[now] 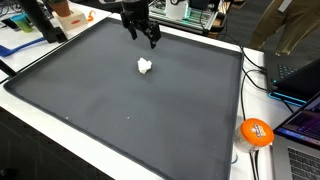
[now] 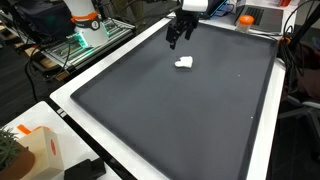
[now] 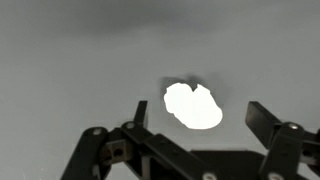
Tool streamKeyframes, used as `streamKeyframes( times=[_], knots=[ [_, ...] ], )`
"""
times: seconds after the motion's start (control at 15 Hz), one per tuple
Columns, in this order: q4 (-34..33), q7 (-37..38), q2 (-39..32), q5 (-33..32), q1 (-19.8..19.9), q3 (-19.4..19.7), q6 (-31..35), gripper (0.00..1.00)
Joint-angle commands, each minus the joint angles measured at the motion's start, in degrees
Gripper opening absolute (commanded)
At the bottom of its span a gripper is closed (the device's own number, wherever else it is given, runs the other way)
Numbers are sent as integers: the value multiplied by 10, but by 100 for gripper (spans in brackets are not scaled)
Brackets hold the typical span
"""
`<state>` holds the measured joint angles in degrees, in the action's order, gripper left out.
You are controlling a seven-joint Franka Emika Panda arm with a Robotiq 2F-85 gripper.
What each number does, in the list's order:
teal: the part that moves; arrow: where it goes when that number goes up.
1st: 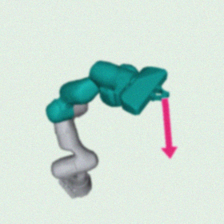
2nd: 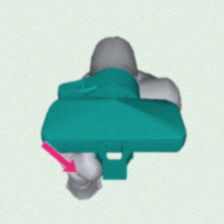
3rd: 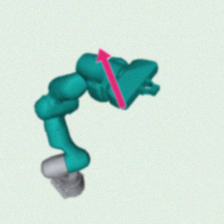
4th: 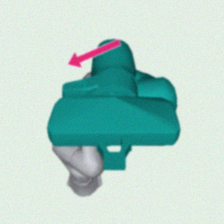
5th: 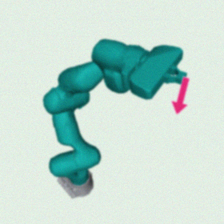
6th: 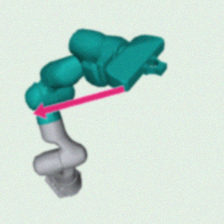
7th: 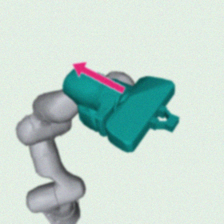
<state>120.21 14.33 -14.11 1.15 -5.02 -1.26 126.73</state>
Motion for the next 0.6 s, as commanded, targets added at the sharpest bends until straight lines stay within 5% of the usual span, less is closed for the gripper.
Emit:
streamKeyframes(
  times=[0.0, 0.53],
  knots=[
    [10, -3, 6, 7, 3, -3, 15, 100],
    [44, -2, 17, 8, 6, 0, 14, 100]
  ],
)
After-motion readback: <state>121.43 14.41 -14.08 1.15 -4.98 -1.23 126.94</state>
